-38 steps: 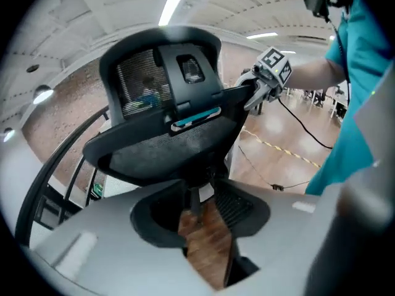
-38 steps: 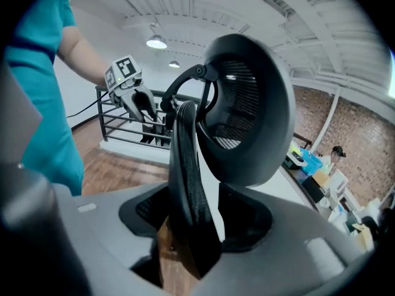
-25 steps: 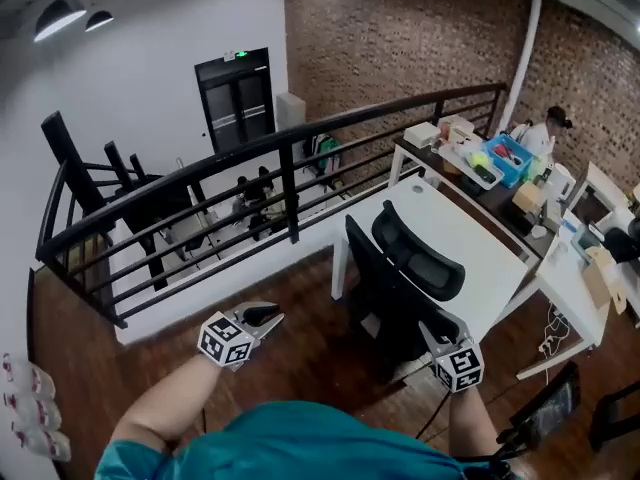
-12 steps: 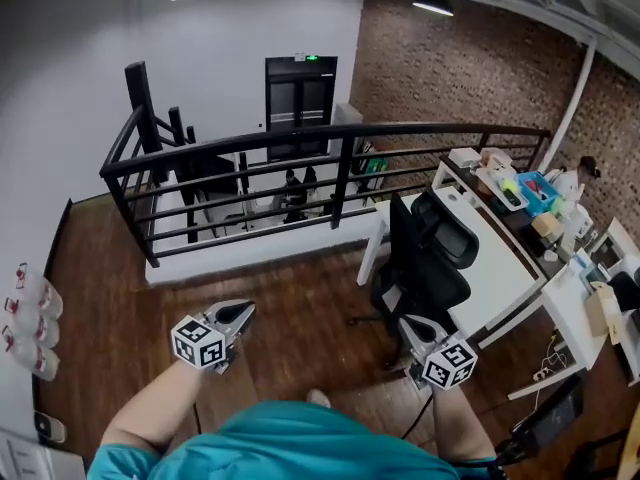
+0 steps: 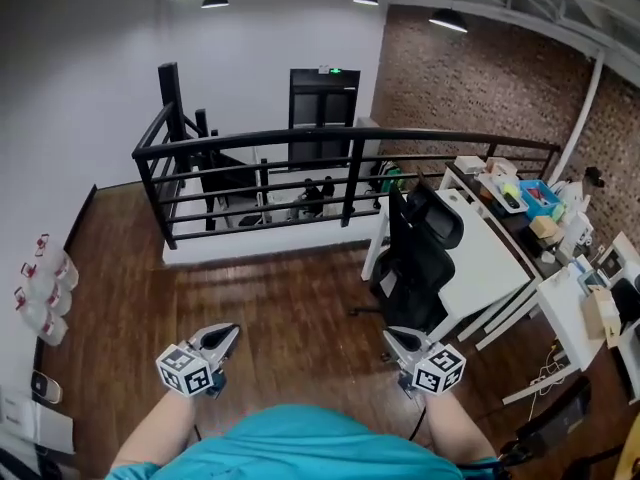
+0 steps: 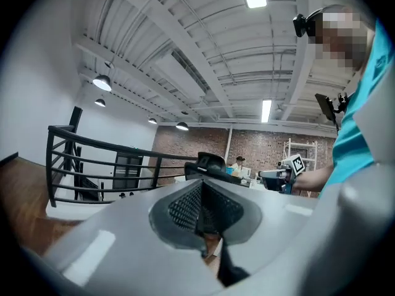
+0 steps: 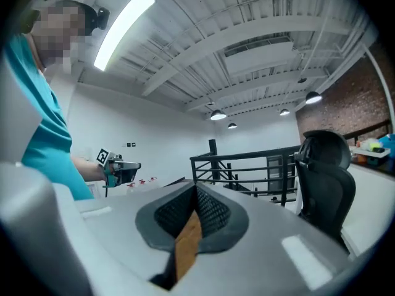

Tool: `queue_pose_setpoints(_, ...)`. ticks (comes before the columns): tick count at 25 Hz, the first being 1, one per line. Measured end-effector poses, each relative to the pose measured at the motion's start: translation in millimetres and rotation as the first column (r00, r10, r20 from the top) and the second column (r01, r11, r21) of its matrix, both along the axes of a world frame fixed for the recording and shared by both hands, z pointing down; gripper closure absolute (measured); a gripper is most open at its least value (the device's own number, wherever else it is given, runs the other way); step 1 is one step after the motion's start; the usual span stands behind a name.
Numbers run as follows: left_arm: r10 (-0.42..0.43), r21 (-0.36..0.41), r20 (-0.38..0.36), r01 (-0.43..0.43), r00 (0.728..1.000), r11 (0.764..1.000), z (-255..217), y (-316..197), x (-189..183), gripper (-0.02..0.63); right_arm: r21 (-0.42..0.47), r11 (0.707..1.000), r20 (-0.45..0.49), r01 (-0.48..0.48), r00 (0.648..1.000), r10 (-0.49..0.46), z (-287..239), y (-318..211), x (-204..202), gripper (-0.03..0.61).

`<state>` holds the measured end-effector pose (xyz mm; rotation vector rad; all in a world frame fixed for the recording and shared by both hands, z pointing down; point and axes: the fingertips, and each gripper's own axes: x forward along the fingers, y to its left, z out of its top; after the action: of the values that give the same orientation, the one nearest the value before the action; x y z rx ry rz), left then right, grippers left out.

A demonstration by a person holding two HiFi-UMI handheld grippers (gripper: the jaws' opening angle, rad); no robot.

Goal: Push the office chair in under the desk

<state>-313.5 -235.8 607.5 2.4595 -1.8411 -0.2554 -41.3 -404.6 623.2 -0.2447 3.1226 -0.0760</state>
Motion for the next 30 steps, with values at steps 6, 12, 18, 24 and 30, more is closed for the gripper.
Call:
queue_pose_setpoints(6,-0.05,0.009,-0.075,0.051,0.996,0.999,5,62,133,0.584,-0.01,0.994,-0.053,0.109,0.993,-0.109,7,58,97,0.578)
queue_pose_setpoints(12,-0.075,0.037,-0.061,0.077,0.995,0.996,-22,133,223,0.584,-0.024,0.984,-0.063,0.176,0.982,-0.177,-1,122,164,0.578)
queue_pose_setpoints(18,-0.093,0.049,-0.048,0.095,0.995,0.994,-44,235,282,0.584,-0.001,0.977,-0.051,0.215,0.975,-0.214,-23,219,217,0.578)
queue_pose_setpoints(24,-0.075,0.032,-0.03,0.076,0.997,0.997,-46,354,348,0.584,-0.015,0.976,-0.071,0.216,0.974,-0.217,-29,335,265,0.578)
queue_pose_setpoints(30,-0.126,-0.008,-0.037,0.125,0.991,0.992,-58,473,379,0.584,-0.034,0.962,-0.1,0.273,0.956,-0.275,-41,443,290,0.578)
